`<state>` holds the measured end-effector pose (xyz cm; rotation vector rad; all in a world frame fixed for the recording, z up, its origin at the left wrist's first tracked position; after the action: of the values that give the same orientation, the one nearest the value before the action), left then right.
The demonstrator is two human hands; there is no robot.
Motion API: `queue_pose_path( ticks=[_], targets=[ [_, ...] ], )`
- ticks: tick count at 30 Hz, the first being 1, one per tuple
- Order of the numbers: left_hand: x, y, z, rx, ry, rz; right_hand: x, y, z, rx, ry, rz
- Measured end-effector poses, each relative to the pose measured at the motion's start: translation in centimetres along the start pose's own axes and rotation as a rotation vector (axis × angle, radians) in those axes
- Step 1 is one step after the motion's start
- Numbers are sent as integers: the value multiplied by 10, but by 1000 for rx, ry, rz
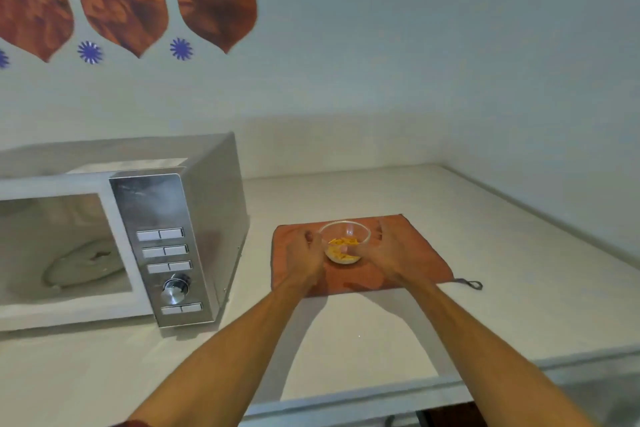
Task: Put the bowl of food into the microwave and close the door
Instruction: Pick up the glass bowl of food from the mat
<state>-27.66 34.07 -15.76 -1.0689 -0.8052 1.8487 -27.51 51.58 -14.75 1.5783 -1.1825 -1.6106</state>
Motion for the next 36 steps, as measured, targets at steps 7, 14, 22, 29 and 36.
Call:
queue_pose_path(
  ticks=[7,14,22,29,36],
  targets=[
    [48,63,56,-327,72,-315,37,-26,53,-70,167,70],
    [73,80,66,-297,16,-365,43,-29,68,-68,44,153],
    [35,46,30,-310,-88,-380,41,-16,30,-104,66,179],
    [-27,5,-24,-247,-43,-309,45,7,-46,-159,86,216],
    [-117,-19,-113,-213,25,-281,75,27,-170,-126,128,144]
  ],
)
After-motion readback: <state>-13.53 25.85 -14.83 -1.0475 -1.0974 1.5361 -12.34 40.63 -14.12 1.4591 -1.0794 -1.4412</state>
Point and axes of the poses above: each hand's wrist, its own z-axis towards the middle knuckle, its own x-axis out of the palm, y = z × x, the point moved 3 cm from there along z, towards the middle knuckle, and after that the axes turned 15 degrees about x, right-handed, at the moved point
